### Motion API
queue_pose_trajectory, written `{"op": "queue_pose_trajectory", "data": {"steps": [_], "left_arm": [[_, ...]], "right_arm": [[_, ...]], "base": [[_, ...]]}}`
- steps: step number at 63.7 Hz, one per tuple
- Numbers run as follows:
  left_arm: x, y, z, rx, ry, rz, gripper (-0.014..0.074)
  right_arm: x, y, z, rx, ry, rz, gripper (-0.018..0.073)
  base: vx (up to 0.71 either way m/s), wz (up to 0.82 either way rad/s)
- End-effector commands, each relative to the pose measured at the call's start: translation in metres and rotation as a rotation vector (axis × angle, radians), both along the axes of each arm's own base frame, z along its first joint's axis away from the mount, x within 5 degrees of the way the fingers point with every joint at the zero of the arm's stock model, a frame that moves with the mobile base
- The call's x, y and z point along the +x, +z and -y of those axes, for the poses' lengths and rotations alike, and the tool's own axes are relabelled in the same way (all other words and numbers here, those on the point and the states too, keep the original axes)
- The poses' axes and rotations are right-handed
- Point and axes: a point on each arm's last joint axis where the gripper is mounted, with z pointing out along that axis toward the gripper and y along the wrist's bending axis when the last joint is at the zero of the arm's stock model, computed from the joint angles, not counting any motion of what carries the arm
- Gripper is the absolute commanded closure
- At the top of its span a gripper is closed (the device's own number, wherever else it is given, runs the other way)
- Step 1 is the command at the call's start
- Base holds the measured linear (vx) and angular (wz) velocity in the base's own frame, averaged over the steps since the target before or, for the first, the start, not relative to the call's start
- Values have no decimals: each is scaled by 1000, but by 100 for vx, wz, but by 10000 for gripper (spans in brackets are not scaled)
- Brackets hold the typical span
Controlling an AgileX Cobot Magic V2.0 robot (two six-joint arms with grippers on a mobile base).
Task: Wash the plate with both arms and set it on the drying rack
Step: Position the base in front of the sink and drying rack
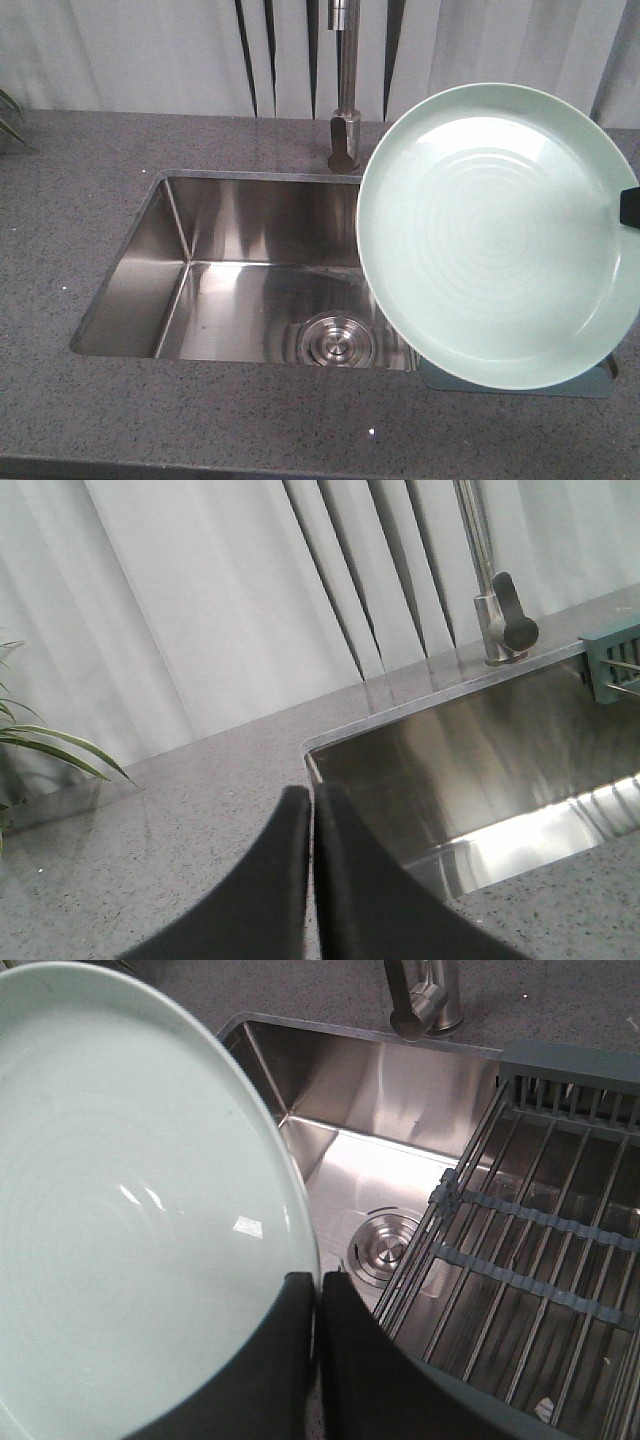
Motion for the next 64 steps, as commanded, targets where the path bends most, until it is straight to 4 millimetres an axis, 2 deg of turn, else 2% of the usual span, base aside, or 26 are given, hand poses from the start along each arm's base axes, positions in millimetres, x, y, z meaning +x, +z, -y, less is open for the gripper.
{"op": "queue_pose_trajectory", "data": {"steps": [1,64], "left_arm": [[-1,0,1,-25,-15,62,603],[-1,0,1,-25,-15,62,603]], "right_arm": [[-2,13,-3,35,-4,68,566],[-2,13,-3,35,-4,68,566]], "base": [[1,2],[2,1]]}}
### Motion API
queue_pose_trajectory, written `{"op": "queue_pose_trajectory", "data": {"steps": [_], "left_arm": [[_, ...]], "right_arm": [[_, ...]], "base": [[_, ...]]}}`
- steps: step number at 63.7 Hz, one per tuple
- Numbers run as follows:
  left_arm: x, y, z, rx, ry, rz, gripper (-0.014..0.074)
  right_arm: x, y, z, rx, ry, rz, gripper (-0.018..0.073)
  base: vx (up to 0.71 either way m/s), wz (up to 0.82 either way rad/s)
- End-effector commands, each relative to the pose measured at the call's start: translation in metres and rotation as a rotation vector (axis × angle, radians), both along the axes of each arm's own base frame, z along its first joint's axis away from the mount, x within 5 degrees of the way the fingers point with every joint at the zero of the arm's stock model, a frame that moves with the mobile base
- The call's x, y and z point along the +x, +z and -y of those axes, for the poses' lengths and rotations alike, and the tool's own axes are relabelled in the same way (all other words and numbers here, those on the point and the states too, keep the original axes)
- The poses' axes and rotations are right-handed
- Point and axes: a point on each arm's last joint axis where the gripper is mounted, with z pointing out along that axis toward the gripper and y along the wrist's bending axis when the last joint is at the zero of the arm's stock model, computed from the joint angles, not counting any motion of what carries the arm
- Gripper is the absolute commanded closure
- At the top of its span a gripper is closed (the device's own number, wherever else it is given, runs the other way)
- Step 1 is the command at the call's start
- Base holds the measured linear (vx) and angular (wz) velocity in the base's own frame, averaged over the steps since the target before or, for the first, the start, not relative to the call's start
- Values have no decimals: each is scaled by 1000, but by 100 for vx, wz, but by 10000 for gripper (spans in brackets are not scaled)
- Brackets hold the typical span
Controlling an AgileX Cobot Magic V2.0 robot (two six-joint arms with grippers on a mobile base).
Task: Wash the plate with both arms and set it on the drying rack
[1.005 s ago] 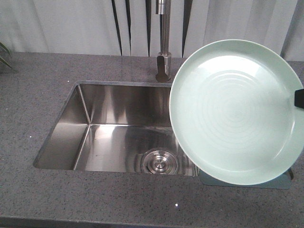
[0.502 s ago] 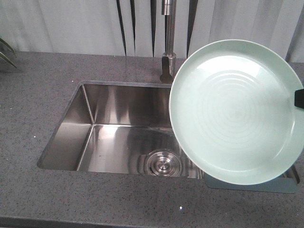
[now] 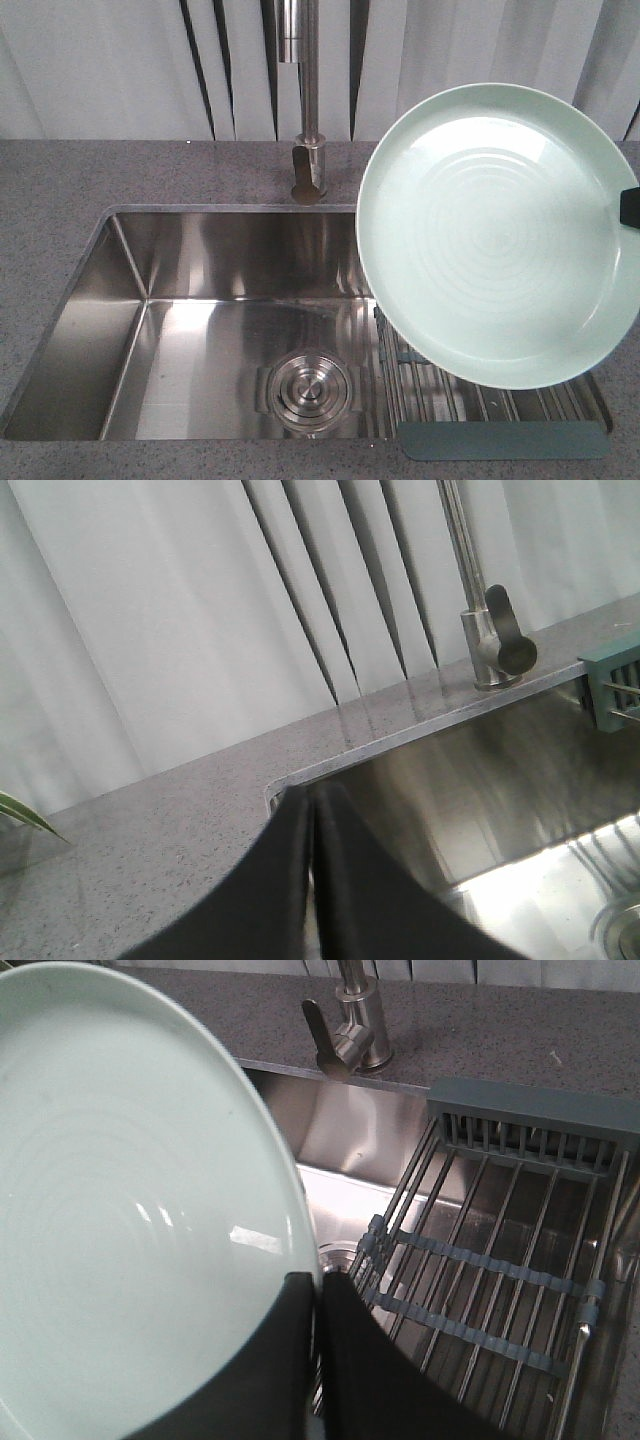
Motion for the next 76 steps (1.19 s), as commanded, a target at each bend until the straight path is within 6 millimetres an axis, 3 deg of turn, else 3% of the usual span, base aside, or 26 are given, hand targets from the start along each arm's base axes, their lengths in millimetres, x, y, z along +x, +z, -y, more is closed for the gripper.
{"op": "queue_pose_trajectory", "data": {"steps": [1,76], "left_arm": [[-1,0,1,-25,-15,62,603],[-1,0,1,-25,-15,62,603]], "right_arm": [[-2,13,-3,35,-4,68,566],[-2,13,-3,35,-4,68,566]], "base": [[4,-2],[2,0]]}}
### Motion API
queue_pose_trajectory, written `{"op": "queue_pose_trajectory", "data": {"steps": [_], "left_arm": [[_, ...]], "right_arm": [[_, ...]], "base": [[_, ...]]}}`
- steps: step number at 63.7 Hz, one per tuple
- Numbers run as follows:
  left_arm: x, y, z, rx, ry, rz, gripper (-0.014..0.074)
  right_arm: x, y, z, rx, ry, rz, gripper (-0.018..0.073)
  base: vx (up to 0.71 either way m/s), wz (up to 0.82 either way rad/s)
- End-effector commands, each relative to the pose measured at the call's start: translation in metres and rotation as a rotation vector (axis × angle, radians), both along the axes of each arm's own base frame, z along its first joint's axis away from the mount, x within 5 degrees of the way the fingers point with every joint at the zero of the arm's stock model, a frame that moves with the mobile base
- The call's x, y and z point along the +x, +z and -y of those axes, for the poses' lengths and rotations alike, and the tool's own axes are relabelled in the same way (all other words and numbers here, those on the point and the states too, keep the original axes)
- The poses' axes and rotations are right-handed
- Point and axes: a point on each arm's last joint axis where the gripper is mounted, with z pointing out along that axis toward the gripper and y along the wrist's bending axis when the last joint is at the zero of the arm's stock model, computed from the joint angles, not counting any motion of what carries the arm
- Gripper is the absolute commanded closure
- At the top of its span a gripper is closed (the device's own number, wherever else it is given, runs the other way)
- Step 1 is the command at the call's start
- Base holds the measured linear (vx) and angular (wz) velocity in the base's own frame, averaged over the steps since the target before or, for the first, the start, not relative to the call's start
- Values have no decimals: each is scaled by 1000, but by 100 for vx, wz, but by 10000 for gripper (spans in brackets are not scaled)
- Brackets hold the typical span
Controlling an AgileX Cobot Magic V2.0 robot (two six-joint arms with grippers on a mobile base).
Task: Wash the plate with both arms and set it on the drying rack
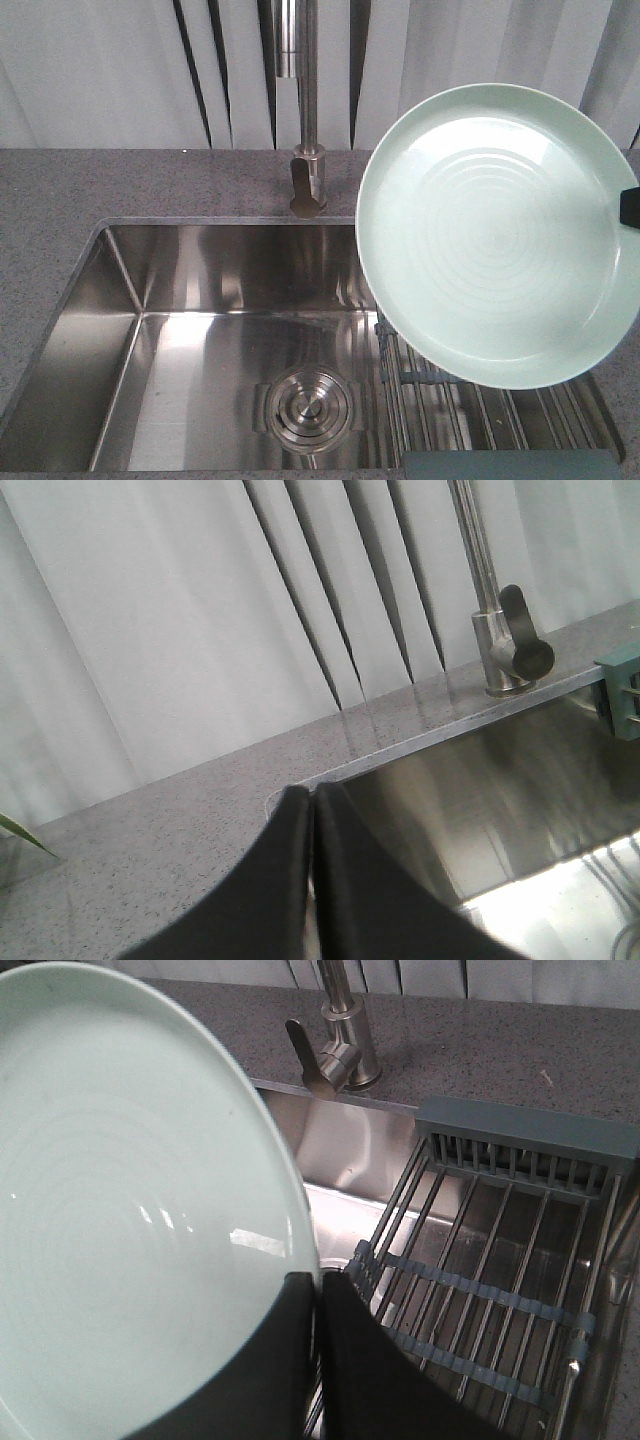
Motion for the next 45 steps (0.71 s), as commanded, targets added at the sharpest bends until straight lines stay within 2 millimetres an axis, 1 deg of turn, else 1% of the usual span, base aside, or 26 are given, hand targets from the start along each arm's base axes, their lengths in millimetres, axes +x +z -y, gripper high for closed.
{"op": "queue_pose_trajectory", "data": {"steps": [1,45], "left_arm": [[-1,0,1,-25,-15,62,603],[-1,0,1,-25,-15,62,603]], "right_arm": [[-2,13,-3,35,-4,68,566],[-2,13,-3,35,-4,68,566]], "base": [[2,-1],[1,-1]]}}
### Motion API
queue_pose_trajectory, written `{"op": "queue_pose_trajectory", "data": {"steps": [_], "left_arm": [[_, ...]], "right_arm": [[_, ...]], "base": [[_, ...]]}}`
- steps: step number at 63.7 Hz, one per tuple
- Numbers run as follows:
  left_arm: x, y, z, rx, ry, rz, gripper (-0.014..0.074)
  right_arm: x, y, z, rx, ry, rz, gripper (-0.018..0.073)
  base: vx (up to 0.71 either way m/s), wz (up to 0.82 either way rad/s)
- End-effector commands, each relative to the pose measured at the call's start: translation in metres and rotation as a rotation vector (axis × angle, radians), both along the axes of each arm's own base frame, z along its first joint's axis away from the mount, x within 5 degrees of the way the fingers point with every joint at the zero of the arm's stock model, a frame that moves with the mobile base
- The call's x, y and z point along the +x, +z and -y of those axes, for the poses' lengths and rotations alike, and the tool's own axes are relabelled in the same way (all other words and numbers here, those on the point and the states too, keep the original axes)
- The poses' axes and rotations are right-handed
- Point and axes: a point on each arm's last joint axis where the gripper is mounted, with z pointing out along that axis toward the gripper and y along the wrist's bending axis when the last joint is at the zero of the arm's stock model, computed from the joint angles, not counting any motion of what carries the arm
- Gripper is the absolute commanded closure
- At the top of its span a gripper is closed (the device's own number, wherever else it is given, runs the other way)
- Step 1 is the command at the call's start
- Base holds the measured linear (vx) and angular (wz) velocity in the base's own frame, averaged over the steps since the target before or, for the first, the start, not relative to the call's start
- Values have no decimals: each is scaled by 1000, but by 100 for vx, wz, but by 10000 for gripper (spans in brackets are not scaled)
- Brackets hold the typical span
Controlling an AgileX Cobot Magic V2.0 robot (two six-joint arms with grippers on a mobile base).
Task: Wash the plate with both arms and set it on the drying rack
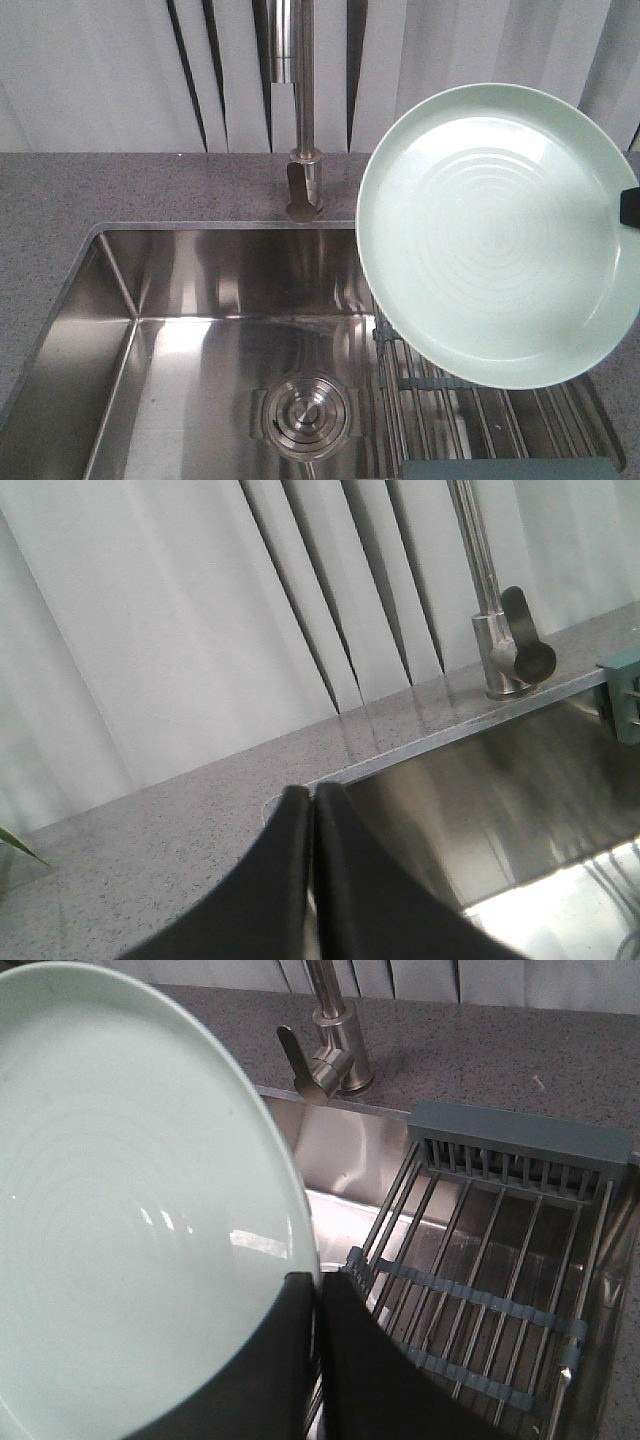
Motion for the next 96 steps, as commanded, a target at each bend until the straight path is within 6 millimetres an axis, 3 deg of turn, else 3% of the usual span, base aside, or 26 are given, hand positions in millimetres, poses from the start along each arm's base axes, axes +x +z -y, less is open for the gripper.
{"op": "queue_pose_trajectory", "data": {"steps": [1,96], "left_arm": [[-1,0,1,-25,-15,62,603],[-1,0,1,-25,-15,62,603]], "right_arm": [[-2,13,-3,35,-4,68,566],[-2,13,-3,35,-4,68,566]], "base": [[0,-1],[0,0]]}}
